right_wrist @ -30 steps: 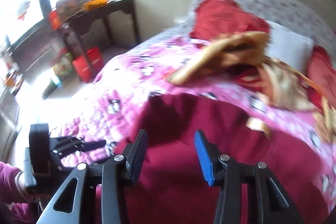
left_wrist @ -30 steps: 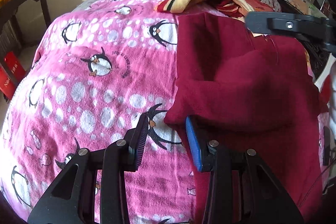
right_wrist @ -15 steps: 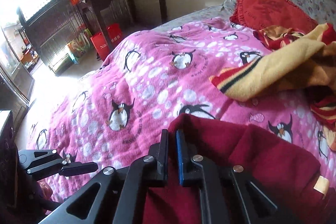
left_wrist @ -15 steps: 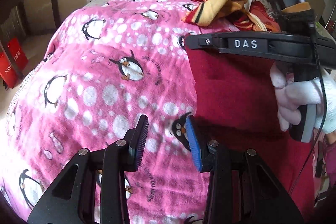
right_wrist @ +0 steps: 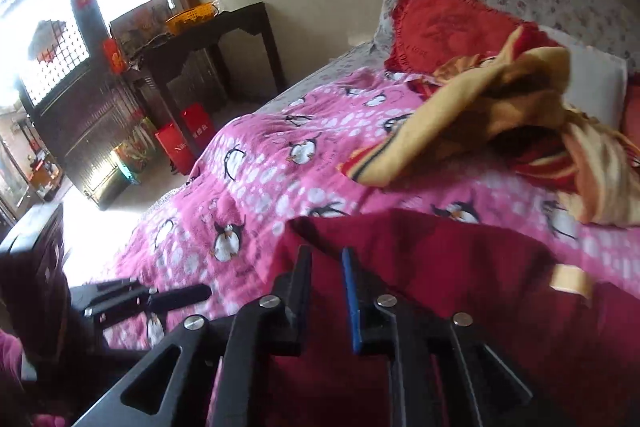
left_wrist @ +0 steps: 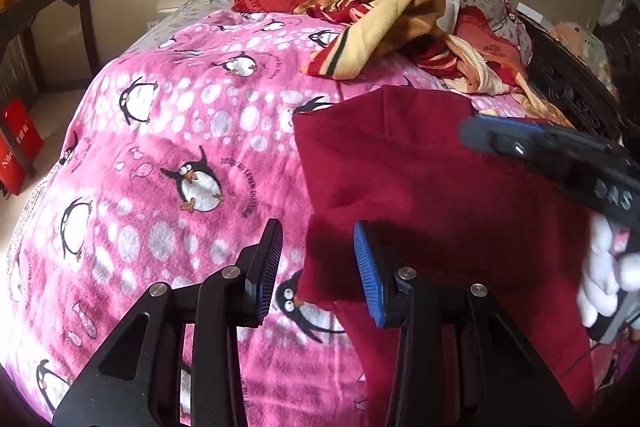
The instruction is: Fold small clothes
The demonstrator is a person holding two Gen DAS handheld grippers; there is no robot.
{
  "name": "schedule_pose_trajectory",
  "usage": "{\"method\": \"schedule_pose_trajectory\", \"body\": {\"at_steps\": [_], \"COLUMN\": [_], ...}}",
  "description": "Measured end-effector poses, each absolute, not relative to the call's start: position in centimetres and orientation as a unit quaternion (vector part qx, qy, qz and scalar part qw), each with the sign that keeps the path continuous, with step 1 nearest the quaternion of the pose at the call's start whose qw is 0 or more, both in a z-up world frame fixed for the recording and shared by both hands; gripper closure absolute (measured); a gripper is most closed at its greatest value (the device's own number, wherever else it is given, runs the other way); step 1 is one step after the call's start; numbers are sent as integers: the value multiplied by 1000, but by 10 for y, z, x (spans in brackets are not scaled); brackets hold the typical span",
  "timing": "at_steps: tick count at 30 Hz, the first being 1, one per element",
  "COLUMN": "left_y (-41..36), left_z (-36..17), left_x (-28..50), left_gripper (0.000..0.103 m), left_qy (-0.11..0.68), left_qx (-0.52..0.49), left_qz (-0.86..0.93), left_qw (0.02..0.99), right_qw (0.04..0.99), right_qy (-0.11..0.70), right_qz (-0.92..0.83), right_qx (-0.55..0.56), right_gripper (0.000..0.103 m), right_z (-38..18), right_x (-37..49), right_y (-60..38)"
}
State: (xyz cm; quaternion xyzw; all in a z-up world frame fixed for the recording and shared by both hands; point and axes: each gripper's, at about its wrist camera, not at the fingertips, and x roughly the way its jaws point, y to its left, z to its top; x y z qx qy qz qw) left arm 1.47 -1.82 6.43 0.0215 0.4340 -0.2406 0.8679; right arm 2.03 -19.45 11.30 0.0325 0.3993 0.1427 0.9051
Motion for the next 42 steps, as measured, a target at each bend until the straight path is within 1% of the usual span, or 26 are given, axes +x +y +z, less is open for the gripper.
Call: {"method": "schedule_pose_trajectory", "body": {"at_steps": [4, 5, 6, 7, 8, 9, 12, 13, 14, 16, 21, 25, 27, 28, 29, 30, 31, 32, 33, 34, 35, 39, 42], "left_y": [-32, -33, -33, -32, -32, -32, -28, -28, -29, -33, -54, -61, -61, -61, -61, -61, -62, -63, -63, -62, -62, -64, -73], "left_z": [43, 37, 32, 31, 32, 34, 50, 55, 60, 67, 65, 59, 57, 56, 54, 53, 52, 52, 53, 56, 59, 63, 51], "left_x": [24, 25, 26, 26, 25, 24, 21, 20, 20, 19, 15, 9, 8, 9, 9, 10, 10, 11, 11, 10, 10, 9, 10], "left_gripper": [66, 64, 59, 57, 57, 57, 57, 57, 57, 57, 57, 57, 57, 57, 57, 57, 57, 57, 57, 57, 57, 57, 57], "left_qy": [453, 461, 463, 461, 459, 459, 445, 439, 434, 425, 429, 434, 435, 436, 438, 439, 440, 441, 440, 438, 433, 418, 428], "left_qx": [55, 58, 58, 56, 58, 61, 56, 53, 48, 41, 55, 68, 69, 69, 69, 69, 70, 70, 68, 64, 58, 56, 72], "left_qz": [-220, -214, -209, -207, -201, -199, -198, -197, -198, -201, -206, -206, -205, -204, -202, -200, -198, -197, -196, -196, -198, -192, -187], "left_qw": [862, 859, 859, 861, 864, 864, 871, 875, 878, 882, 878, 874, 874, 874, 873, 873, 873, 873, 874, 875, 877, 886, 881], "right_qw": [905, 901, 896, 889, 880, 879, 895, 905, 912, 917, 907, 895, 901, 902, 903, 902, 901, 897, 895, 894, 896, 925, 922], "right_qy": [416, 428, 442, 458, 474, 475, 437, 415, 395, 379, 394, 417, 401, 395, 390, 390, 395, 408, 414, 418, 415, 352, 355], "right_qz": [88, 60, 39, 14, -12, -15, -19, -24, -35, -72, -111, -150, -158, -163, -169, -169, -161, -146, -135, -130, -128, -130, -150], "right_qx": [27, 23, 21, 19, 18, 37, 87, 95, 100, 104, 100, 58, 60, 65, 69, 75, 82, 89, 93, 93, 90, 55, 41], "right_gripper": [80, 80, 80, 80, 81, 81, 81, 78, 73, 71, 71, 71, 67, 60, 58, 58, 59, 76, 90, 98, 98, 99, 99], "right_z": [98, 85, 74, 60, 45, 37, 59, 71, 81, 90, 79, 73, 77, 79, 80, 78, 75, 70, 67, 65, 67, 99, 95], "right_x": [-35, -47, -51, -53, -56, -62, -87, -100, -112, -130, -135, -131, -135, -138, -141, -143, -142, -138, -136, -134, -133, -135, -119], "right_y": [-236, -249, -259, -269, -281, -293, -314, -321, -329, -344, -357, -350, -352, -355, -359, -361, -364, -365, -365, -363, -362, -352, -357]}}
